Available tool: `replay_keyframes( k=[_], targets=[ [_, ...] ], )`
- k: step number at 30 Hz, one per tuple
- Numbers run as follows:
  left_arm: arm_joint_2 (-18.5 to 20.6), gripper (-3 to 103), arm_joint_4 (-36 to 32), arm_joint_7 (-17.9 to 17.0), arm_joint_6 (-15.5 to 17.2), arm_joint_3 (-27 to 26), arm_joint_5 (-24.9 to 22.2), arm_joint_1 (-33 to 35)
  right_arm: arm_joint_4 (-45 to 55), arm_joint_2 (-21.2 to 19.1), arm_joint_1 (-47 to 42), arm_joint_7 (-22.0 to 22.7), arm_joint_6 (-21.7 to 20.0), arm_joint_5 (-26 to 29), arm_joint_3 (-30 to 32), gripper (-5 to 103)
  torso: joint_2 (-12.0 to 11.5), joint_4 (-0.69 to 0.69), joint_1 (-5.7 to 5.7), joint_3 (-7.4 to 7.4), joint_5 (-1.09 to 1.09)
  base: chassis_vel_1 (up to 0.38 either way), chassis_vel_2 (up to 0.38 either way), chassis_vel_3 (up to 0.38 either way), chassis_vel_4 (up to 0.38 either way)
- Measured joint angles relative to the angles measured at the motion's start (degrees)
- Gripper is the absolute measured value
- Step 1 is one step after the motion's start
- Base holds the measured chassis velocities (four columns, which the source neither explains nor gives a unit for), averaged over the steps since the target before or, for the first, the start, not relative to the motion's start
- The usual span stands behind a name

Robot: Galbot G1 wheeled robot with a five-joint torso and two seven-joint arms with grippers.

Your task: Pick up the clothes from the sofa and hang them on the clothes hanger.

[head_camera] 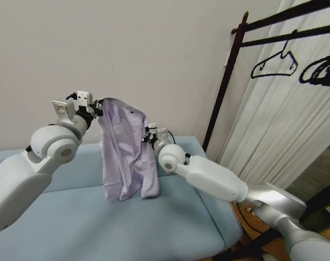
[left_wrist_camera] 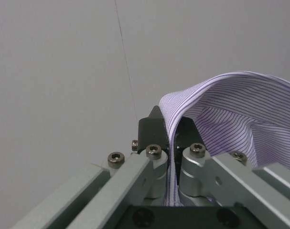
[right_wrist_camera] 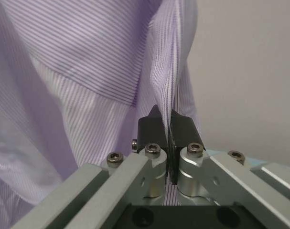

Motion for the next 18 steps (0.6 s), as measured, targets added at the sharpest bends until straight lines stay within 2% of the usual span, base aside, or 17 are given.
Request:
replay_keyframes(
  k=[2, 4, 7, 13, 18],
  targets=[
    [0.02, 1, 0.07, 0.03, -0.16, -0.32, 0.87, 0.50, 0.69, -2.08, 1.17, -1.58, -0.85, 0.09, 0.00, 1, 0.00, 0.00, 0.00, 0.00, 0.00, 0.000, 0.000, 0.000, 0.000],
    [0.02, 1, 0.11, 0.03, -0.22, -0.36, 1.01, 0.58, 0.79, -2.50, 1.40, -1.90, -0.99, 0.10, -0.03, 1, 0.00, 0.00, 0.00, 0.00, 0.00, 0.000, 0.000, 0.000, 0.000],
    [-0.07, 1, 0.34, 0.13, -0.74, -0.87, 2.66, 1.71, 1.29, -5.79, 3.95, -3.77, -2.85, 0.75, -0.68, 1, 0.00, -0.01, -0.01, 0.00, 0.00, 0.000, 0.000, 0.000, 0.000],
    [-0.97, 1, -0.40, 0.06, -0.87, -1.30, 3.47, 3.27, -0.53, -6.95, 7.04, -5.42, -4.20, -0.20, -1.69, 1, 0.00, 0.00, -0.01, 0.00, 0.00, 0.000, 0.000, 0.000, 0.000],
    [-1.68, 1, -2.26, -0.81, -0.88, -1.44, 3.68, 4.98, -4.23, -5.88, 10.06, -7.97, -4.42, -4.33, -1.91, 1, 0.00, 0.00, -0.01, 0.00, -0.01, 0.000, 0.000, 0.000, 0.000]
  ],
)
